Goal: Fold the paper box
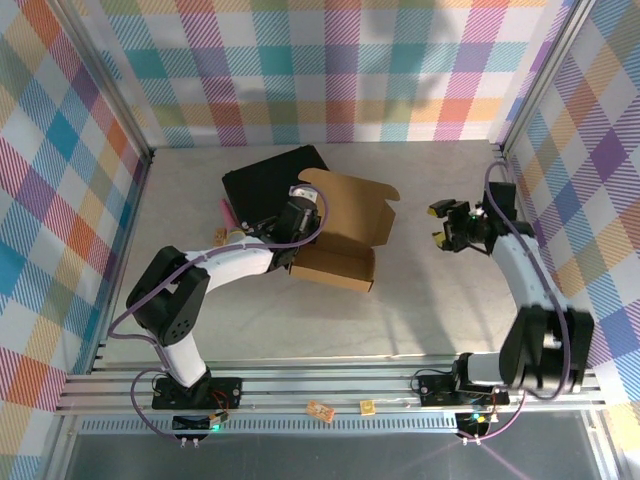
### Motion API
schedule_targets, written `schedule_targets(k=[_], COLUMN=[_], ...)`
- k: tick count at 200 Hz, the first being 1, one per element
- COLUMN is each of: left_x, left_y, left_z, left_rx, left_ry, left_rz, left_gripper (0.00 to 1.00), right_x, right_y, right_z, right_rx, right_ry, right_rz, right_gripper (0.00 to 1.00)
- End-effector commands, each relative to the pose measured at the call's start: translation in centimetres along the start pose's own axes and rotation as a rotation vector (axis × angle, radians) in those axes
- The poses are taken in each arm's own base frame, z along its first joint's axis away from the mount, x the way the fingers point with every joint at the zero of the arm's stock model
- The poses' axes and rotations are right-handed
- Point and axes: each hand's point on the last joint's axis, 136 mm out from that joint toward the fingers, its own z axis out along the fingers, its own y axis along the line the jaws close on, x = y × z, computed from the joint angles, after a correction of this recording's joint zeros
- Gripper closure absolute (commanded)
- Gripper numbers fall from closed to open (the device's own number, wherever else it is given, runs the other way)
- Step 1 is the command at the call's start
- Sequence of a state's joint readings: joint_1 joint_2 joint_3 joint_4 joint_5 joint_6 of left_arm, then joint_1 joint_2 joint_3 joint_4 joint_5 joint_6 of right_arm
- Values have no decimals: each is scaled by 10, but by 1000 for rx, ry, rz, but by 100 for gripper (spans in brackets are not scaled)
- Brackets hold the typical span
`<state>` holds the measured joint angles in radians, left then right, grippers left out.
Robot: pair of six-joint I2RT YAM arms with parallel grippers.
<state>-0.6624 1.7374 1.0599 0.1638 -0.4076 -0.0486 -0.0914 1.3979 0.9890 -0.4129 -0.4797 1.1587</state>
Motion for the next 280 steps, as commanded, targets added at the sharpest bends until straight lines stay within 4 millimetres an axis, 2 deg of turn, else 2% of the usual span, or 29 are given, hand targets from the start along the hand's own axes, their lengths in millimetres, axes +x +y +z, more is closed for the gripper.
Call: schedule_targets(k=[1,28,65,104,156,167,193,211,243,280], left_x=[-25,-26,-23,-26,-27,-27,-29,-29,-29,-31], left_y=[-1,-5,-8,-8,-8,-7,-5,-5,-6,-5], left_z=[-10,-10,-7,-4,-4,-4,-6,-6,-5,-4], left_rx=[34,59,72,69,67,60,60,65,69,63], left_ry=[-92,-107,-107,-109,-112,-112,-114,-114,-112,-113], left_rz=[-9,-11,-27,-34,-30,-28,-25,-23,-23,-24], left_gripper=[100,100,100,100,100,100,100,100,100,100], right_x=[-6,-13,1,16,12,4,-30,-37,-26,4], right_y=[27,34,39,44,46,44,40,46,57,67], right_z=[19,44,73,86,90,85,65,73,107,113], right_rx=[-58,0,28,20,-1,-8,-39,-45,-64,-55], right_ry=[91,181,289,326,329,301,183,210,310,377], right_rz=[74,117,211,234,225,236,249,232,251,262], right_gripper=[41,41,42,42,42,42,42,42,41,37])
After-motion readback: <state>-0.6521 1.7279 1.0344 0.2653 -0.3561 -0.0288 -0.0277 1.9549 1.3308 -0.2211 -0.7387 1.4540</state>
